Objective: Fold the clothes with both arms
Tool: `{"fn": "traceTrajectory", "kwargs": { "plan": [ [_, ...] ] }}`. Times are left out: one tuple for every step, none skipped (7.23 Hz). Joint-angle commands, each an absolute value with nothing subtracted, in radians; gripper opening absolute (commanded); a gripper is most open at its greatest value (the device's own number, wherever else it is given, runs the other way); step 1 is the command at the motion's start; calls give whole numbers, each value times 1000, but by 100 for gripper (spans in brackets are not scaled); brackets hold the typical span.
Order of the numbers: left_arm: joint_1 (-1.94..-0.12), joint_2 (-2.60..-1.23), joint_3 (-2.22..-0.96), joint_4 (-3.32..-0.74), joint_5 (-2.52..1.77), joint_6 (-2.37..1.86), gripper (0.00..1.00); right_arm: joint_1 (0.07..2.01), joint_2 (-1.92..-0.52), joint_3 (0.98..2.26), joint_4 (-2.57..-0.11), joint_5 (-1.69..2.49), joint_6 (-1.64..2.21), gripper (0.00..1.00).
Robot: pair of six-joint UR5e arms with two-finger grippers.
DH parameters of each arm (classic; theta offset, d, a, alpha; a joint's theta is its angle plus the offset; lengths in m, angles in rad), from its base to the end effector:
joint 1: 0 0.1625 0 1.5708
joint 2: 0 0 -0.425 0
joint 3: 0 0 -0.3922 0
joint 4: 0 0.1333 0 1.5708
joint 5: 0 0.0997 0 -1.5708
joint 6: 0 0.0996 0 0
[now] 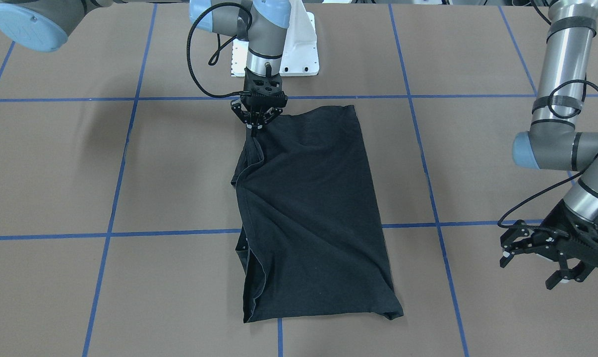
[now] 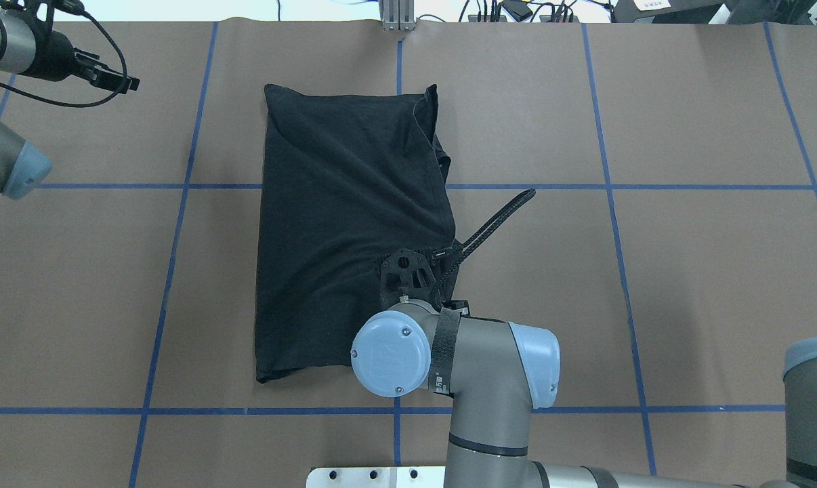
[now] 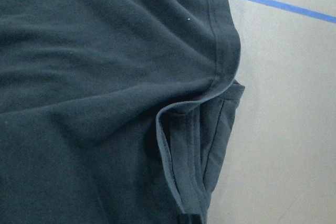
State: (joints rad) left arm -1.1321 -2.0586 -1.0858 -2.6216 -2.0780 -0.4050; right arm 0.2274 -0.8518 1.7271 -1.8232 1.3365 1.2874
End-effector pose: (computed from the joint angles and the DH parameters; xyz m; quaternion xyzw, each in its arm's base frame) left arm 0.2274 -0.6846 0.4932 0.3552 0.3971 0.1402 0.8345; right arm -0.6162 -0.3032 0.2017 0.1845 -0.2664 0.0093 0.9460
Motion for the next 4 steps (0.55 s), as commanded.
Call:
{"fn": "traceTrajectory", "kwargs": {
  "plan": [
    [-1132, -2059, -1086, -2622, -2077, -405, 100, 230, -868, 1750, -1824, 1336, 1293, 0],
    [-1132, -2060, -1086, -2622, -2077, -406, 100, 230, -894, 1778, -1842, 1336, 1295, 0],
    [-1132, -2060, -1086, -2622, -2077, -407, 100, 215, -946, 1816, -1844, 1336, 1301, 0],
    [-1132, -2060, -1086, -2622, -2077, -407, 100, 193, -984, 1839, -1844, 1336, 1322, 0]
  ]
}}
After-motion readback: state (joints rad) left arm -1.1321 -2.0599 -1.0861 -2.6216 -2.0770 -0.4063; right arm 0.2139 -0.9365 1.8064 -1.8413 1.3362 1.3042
